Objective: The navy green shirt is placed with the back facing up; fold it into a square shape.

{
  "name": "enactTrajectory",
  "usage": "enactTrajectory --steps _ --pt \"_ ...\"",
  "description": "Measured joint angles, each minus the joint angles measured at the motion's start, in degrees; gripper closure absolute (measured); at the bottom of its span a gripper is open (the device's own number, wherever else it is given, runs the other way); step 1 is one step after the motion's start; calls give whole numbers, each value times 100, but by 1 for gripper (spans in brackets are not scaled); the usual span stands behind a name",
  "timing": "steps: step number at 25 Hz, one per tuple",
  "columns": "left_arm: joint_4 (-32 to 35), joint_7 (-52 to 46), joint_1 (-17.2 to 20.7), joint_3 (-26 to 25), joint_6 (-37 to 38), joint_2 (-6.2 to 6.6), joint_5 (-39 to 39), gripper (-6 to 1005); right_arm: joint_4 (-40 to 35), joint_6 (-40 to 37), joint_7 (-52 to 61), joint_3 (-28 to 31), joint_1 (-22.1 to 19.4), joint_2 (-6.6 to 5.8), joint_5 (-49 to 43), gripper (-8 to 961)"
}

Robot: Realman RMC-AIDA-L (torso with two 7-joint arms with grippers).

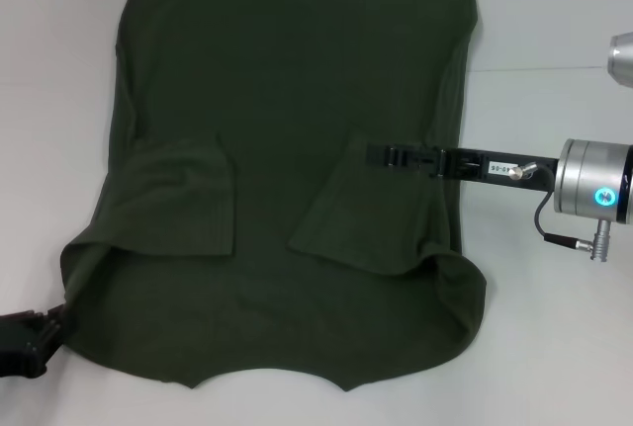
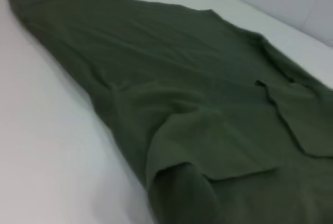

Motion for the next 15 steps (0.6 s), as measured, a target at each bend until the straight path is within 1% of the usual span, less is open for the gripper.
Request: enactTrajectory --steps 2,4,8,12,15 --pt "0 -52 -37 0 108 6 -14 956 -4 1 49 -13 -8 -32 -19 251" --pt "0 -133 -93 1 265 9 -25 958 -6 -28 204 -64 -22 -98 -115 251" --pt "-41 -227 -192 -15 480 1 -78 958 -30 -195 663 -116 -107 -305 -460 252" --pt "-88 -325 -251 -19 558 0 -103 959 -60 -471 806 -105 -358 -497 -581 252" --pt "-110 -339 -262 -18 617 1 -146 959 -106 -576 814 -91 -584 -571 -588 252"
